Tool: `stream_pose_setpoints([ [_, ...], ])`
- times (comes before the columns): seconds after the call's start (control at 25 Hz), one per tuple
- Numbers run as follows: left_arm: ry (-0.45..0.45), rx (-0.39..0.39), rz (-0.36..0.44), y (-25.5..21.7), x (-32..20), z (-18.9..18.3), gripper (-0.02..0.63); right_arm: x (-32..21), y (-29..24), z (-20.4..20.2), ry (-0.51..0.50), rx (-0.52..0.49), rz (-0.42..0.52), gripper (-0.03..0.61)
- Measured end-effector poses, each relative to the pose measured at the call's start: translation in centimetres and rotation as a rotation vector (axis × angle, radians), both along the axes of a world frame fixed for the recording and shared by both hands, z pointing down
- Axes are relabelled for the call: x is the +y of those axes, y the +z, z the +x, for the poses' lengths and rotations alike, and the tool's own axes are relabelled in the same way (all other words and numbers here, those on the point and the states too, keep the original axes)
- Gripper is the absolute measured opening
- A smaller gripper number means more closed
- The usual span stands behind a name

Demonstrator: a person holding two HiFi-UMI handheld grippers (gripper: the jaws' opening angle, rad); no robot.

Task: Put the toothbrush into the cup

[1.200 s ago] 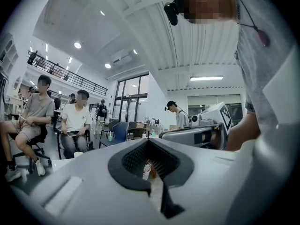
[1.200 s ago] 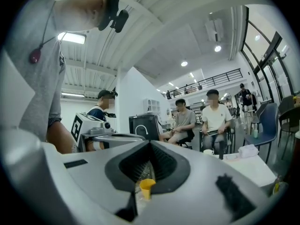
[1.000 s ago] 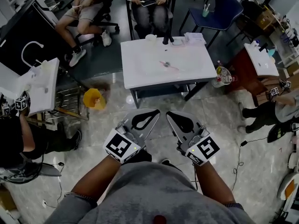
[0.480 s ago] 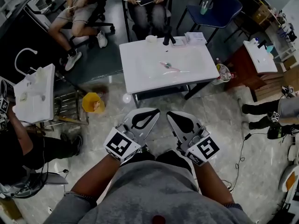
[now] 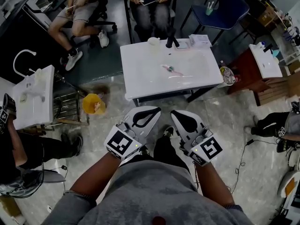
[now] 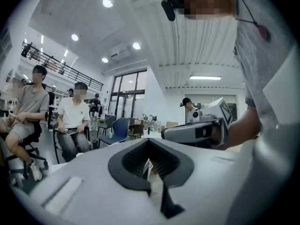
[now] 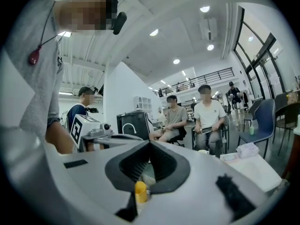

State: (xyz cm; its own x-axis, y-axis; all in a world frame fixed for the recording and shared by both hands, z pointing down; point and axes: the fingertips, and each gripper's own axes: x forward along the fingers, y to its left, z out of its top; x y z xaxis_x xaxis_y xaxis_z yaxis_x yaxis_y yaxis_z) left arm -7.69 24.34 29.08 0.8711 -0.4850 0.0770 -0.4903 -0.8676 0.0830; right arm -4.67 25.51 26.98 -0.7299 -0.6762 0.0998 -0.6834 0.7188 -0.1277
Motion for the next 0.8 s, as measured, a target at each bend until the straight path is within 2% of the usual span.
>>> stream_pose_setpoints([
  [0.16,0.0,-0.03,0.015,0.2,-2.6,1.3,0.008,-2.7,-0.1,1.3,-0.014,-0.019,0.001,0.012],
  [0.4,-0.017,-0.025,0.012,0.2,-6.2,3.6,0.008,-6.4,-0.3,3.2,-0.052,-0.04,0.013,0.012],
  [0.56,-0.015,-0.028,0.029,0.2,-8.2,5.3,0.008,-8.7,0.3,5.0,-0.063,-0.02,-0.001,0.012],
  [0.68,-0.038,-0.065,-0.009,0.6,-9.6,6.4,0.008,-10.3,0.3,6.3,-0.081,-0.025,-0.006,0.012],
  [0.8,-0.057,-0.05,-0.003,0.4,-11.1,7.9,0.007,-11.5,0.5,7.6,-0.102,-0.03,-0.01,0.012],
])
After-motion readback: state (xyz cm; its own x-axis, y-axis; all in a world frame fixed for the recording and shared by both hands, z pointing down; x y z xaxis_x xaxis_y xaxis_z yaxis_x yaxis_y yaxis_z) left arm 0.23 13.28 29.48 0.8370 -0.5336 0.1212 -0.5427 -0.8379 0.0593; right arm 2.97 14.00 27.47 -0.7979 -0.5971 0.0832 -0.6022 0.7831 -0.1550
